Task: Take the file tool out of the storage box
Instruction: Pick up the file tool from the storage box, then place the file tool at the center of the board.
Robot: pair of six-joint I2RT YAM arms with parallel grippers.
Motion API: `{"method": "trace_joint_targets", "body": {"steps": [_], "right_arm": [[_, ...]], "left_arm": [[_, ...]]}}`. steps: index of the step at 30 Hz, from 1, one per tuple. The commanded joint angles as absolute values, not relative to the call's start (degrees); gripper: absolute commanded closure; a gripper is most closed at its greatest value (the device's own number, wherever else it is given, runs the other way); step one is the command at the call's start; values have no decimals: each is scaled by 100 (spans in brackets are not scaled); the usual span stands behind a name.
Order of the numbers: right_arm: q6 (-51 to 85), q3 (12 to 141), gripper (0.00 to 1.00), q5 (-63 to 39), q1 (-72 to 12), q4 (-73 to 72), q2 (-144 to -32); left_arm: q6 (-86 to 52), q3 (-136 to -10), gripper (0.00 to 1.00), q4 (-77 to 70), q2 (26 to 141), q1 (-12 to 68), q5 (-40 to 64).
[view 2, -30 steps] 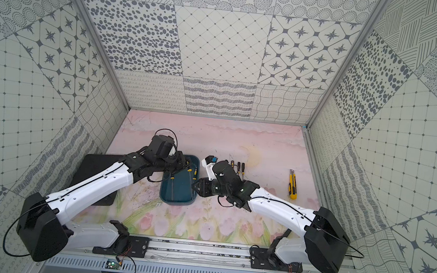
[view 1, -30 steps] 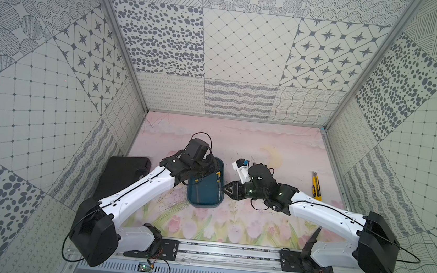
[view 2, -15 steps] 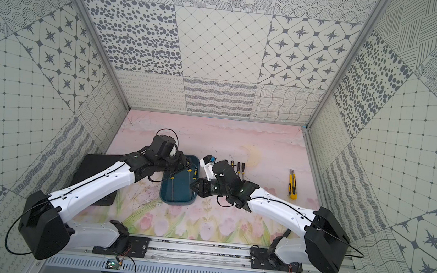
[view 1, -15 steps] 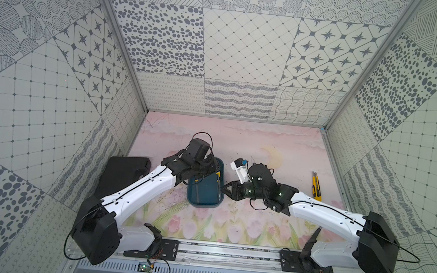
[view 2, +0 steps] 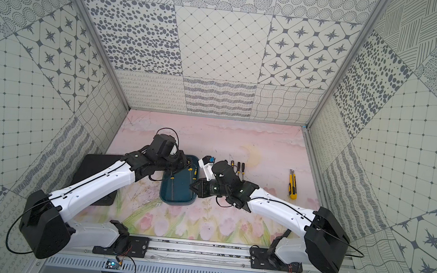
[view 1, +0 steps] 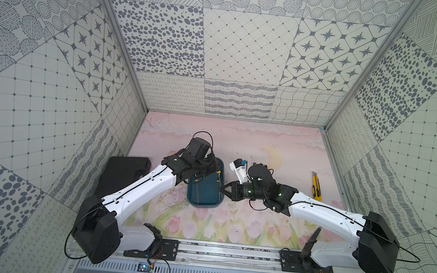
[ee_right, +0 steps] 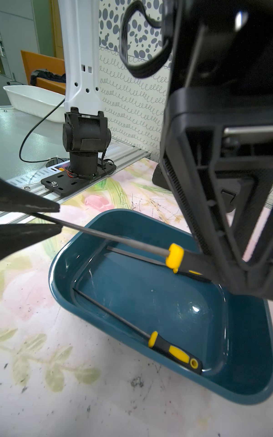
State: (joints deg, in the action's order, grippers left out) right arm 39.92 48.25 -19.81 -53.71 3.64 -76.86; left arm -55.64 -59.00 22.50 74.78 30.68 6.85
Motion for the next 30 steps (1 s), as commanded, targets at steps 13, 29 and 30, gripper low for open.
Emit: {"method": "trace_joint_targets", "body": {"steps": [13,29,30], "right_arm": [[4042,4940,100,-1186,-5465,474,-7829],[4107,5373,100,1204,-5463,2081,-7861],[4115,5419,100,1409,-5450,2241,-7889]], "left_arm": [[-5411,-5990,93,1859,7215,3102,631],[-4329,-6760,1,2528,7103,3085,446],[-4197,-6804,1,2832,7053,3080,387]]}}
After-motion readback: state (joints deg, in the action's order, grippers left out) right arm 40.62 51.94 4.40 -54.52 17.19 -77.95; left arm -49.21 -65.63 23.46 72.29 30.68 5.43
